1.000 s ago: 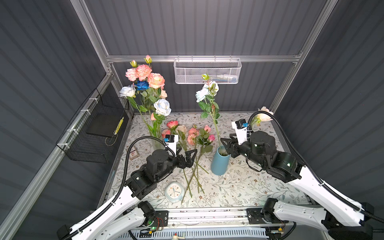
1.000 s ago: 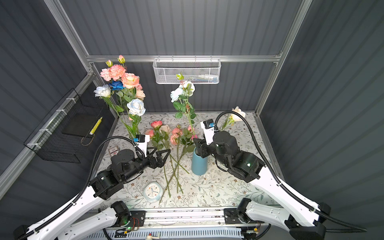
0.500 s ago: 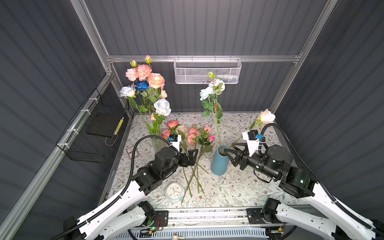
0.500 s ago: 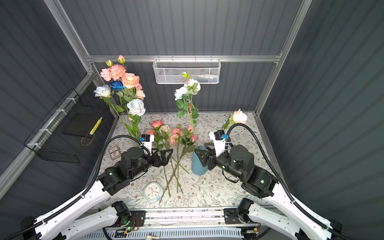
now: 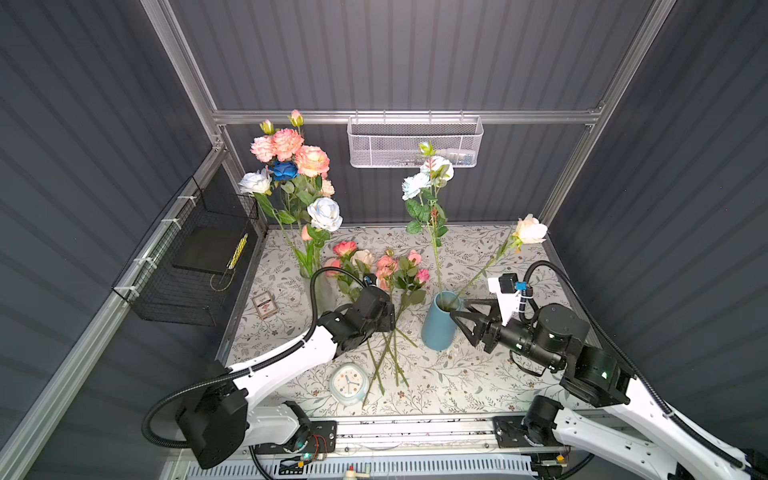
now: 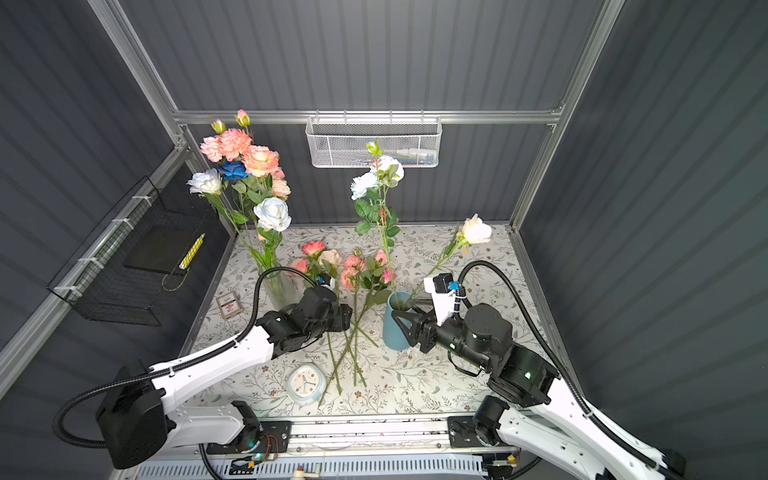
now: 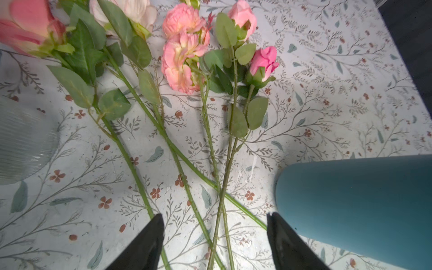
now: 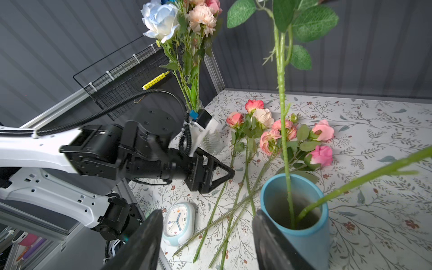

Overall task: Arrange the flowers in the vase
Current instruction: 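Lower the left gripper to the pink rose stems and grasp one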

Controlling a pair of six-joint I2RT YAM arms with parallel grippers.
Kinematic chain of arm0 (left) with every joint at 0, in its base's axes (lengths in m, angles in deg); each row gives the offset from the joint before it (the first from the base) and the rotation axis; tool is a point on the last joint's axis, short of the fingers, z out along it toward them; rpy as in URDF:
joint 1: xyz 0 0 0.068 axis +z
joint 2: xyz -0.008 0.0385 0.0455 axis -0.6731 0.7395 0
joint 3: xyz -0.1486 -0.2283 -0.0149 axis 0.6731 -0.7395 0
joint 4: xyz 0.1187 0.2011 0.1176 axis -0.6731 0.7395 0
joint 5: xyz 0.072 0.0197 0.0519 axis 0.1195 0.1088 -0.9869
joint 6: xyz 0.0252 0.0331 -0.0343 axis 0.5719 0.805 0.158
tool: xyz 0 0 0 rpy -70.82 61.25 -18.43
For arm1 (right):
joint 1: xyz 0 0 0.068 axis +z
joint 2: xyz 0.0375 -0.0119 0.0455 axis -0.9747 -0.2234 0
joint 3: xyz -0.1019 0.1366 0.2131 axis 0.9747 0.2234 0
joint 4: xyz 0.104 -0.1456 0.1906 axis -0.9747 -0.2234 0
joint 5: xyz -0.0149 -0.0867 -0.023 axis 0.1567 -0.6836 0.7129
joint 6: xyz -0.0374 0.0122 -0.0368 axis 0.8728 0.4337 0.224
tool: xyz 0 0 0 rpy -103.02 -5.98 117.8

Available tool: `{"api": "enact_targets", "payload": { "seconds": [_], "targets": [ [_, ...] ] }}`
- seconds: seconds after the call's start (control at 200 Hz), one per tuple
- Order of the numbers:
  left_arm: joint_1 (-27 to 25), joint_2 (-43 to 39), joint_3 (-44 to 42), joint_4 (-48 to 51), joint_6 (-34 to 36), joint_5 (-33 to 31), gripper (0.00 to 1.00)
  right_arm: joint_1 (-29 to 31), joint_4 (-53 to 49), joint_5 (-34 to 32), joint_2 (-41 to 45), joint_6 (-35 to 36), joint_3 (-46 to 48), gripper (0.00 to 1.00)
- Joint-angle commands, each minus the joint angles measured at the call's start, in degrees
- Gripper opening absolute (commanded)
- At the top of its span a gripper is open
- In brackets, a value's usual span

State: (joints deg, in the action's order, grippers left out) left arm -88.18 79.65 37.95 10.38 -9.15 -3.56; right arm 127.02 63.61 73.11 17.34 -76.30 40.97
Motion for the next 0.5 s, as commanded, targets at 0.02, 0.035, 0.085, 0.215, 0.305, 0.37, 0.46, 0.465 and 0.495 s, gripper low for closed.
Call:
{"api": "enact_targets", "payload": {
  "seconds": [0.02,0.035,0.085,0.215,0.305,0.37,0.46,0.465,0.495],
  "targets": [
    [2.0,5.4,2.4,-5.3,0.4,2.6,0.67,0.3,-0.4,-0.3,1.5,-0.1,0.5,0.63],
    [2.2,6.1,2.6,-5.7,0.4,2.9,0.67,0.3,-0.4,-0.3,1.7,-0.1,0.5,0.63],
    [2.9,8.0,3.3,-6.9,0.9,3.3,0.65,0.3,-0.9,-0.4,2.1,-0.1,0.7,0.63],
    [4.6,13.6,6.0,-8.3,1.9,3.2,0.58,0.3,-1.7,-0.6,3.4,-0.3,1.0,0.63],
    [5.7,17.5,7.6,-9.3,2.2,3.5,0.56,0.4,-2.3,-0.9,4.7,-0.3,1.2,0.63],
    [5.8,19.7,8.4,-10.8,3.0,4.0,0.56,0.3,-2.8,-1.3,5.4,-0.2,1.2,0.63],
    [5.9,22.9,9.9,-11.6,3.7,4.4,0.56,0.3,-3.4,-1.5,6.2,-0.2,1.2,0.63],
    [5.8,23.0,10.0,-11.5,3.7,4.3,0.56,0.3,-3.5,-1.5,6.2,-0.2,1.2,0.63],
    [5.9,24.1,10.6,-11.4,3.7,4.1,0.56,0.3,-3.7,-1.7,6.3,-0.2,1.2,0.63]
  ]
}}
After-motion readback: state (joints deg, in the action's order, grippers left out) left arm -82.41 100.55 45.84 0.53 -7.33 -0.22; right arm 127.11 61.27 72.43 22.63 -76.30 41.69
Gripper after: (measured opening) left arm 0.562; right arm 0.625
